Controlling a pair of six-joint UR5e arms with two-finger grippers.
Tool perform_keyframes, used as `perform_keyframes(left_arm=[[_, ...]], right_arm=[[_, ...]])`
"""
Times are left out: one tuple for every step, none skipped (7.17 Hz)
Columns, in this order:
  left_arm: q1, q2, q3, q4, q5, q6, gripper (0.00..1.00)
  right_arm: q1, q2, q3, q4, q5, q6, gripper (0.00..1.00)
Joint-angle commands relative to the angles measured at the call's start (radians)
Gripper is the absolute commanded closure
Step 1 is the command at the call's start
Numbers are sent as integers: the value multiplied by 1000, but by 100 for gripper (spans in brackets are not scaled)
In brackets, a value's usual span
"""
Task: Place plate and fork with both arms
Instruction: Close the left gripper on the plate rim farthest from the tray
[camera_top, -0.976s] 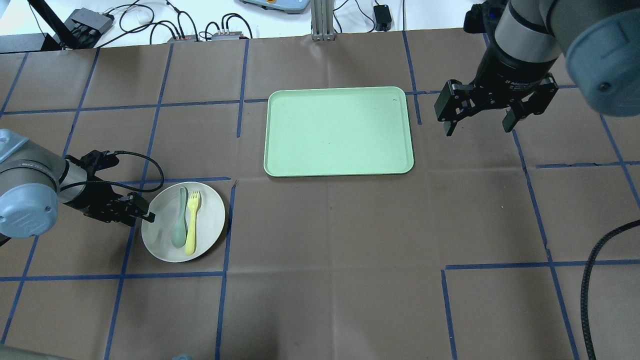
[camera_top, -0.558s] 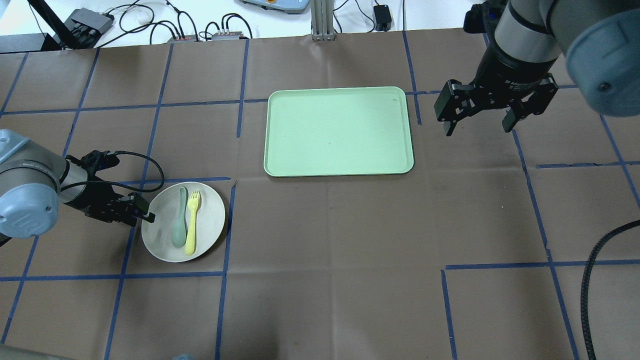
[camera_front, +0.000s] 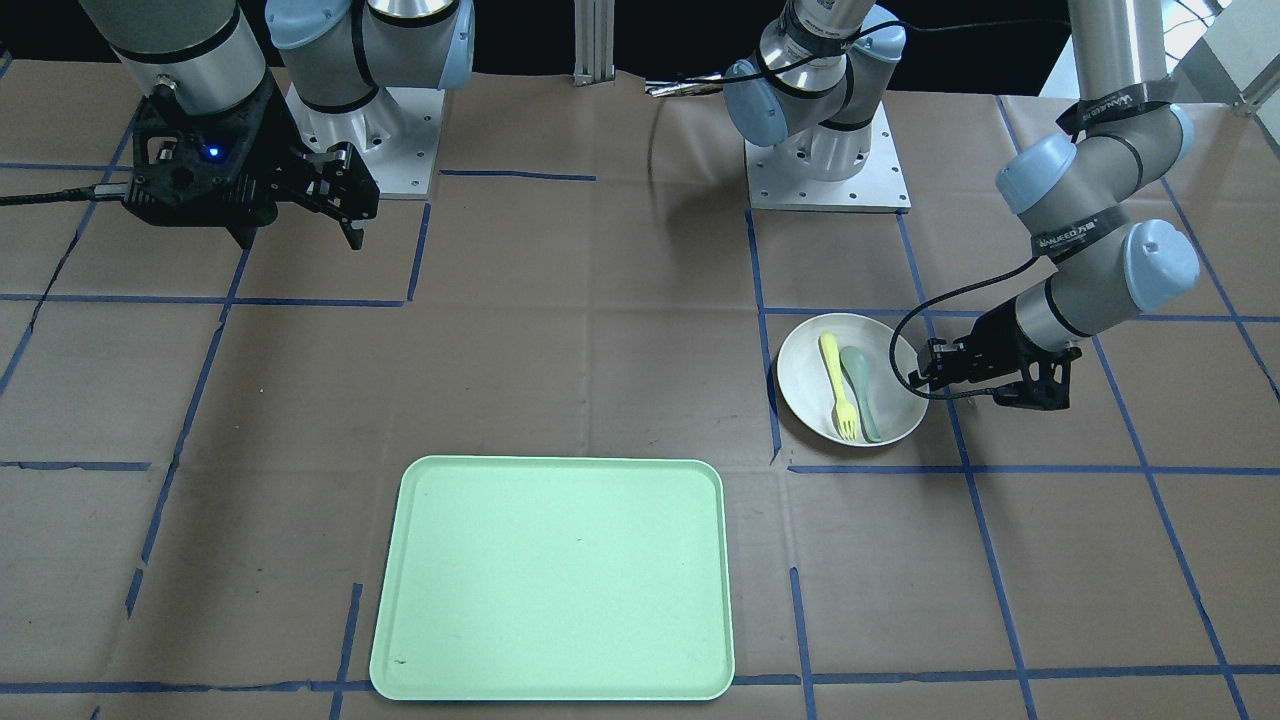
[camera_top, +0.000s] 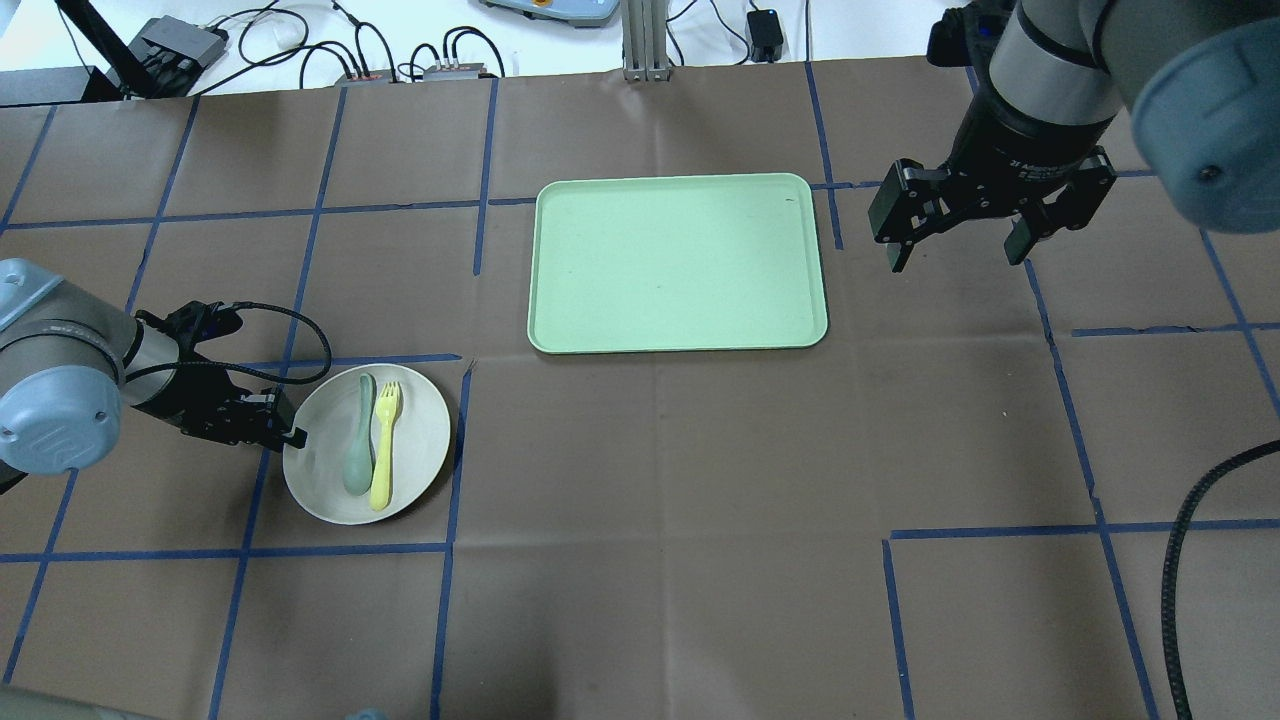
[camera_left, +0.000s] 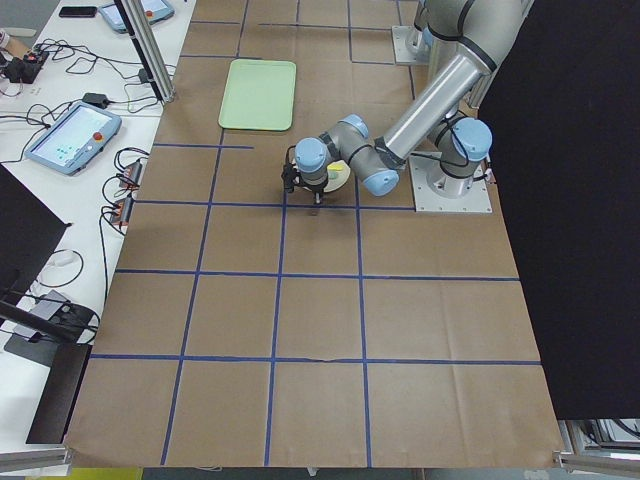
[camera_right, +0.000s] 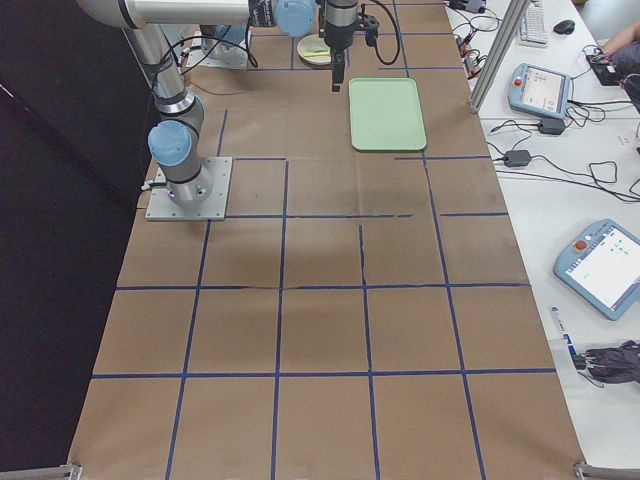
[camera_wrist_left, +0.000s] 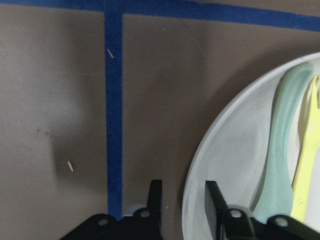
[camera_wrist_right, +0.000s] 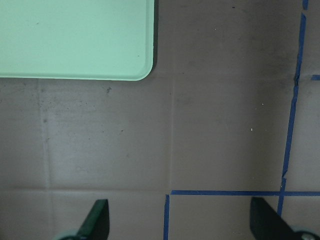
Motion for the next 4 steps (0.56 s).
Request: perform_keyframes(left_arm=[[-1,-2,-2,0,-20,-1,76],[-2,-1,-2,0,-19,-1,84],[-2,2,1,0,-19,-4,93],[-7,5,8,0,-20,-4,98]], right_arm=[[0,0,0,0,0,0,0],[0,0,0,0,0,0,0],[0,0,0,0,0,0,0],[0,0,0,0,0,-1,0]])
